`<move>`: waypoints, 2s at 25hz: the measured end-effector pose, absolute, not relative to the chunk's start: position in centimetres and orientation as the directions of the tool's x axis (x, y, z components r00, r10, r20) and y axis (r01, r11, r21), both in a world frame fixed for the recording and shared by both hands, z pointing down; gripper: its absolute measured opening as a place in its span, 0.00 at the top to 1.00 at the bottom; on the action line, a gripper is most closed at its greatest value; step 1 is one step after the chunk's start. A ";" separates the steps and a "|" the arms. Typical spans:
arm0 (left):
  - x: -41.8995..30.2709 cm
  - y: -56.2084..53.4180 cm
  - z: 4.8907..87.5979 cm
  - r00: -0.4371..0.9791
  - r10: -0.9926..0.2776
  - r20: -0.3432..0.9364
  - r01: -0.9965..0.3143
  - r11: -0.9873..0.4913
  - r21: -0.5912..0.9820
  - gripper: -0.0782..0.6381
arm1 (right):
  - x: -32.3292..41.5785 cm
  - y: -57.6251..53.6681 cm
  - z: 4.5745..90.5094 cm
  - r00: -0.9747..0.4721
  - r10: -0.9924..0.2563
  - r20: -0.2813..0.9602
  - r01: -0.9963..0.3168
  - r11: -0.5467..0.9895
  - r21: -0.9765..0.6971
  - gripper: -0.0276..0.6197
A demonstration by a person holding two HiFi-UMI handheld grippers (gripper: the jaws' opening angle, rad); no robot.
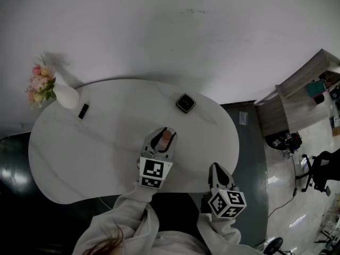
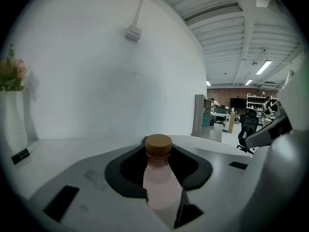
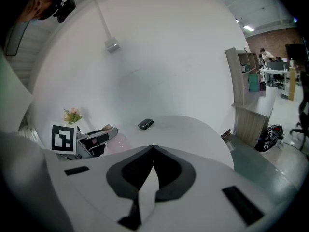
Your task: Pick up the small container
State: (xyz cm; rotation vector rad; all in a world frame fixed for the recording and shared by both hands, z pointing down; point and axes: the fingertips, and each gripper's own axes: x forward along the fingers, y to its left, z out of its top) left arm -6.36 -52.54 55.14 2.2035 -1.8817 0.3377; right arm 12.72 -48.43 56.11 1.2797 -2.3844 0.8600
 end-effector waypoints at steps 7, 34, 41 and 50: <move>-6.7 -49.8 54.4 0.128 -0.941 0.313 -0.992 -0.127 0.025 0.70 | 13.0 -47.8 54.8 -0.563 -0.672 0.481 -0.826 0.433 -0.361 0.88; -10.4 -40.7 49.4 0.013 -0.960 0.279 -0.999 -0.001 0.042 0.70 | 7.7 -48.1 48.4 -0.671 -0.643 0.368 -0.739 0.618 -0.267 0.88; -13.5 -37.5 47.9 -0.096 -0.962 0.257 -0.993 0.109 0.039 0.70 | 5.4 -48.5 48.0 -0.704 -0.610 0.363 -0.700 0.681 -0.213 0.88; -17.0 -34.4 48.0 -0.215 -0.938 0.273 -0.972 0.231 0.027 0.70 | 3.6 -48.4 48.1 -0.723 -0.592 0.355 -0.674 0.718 -0.175 0.88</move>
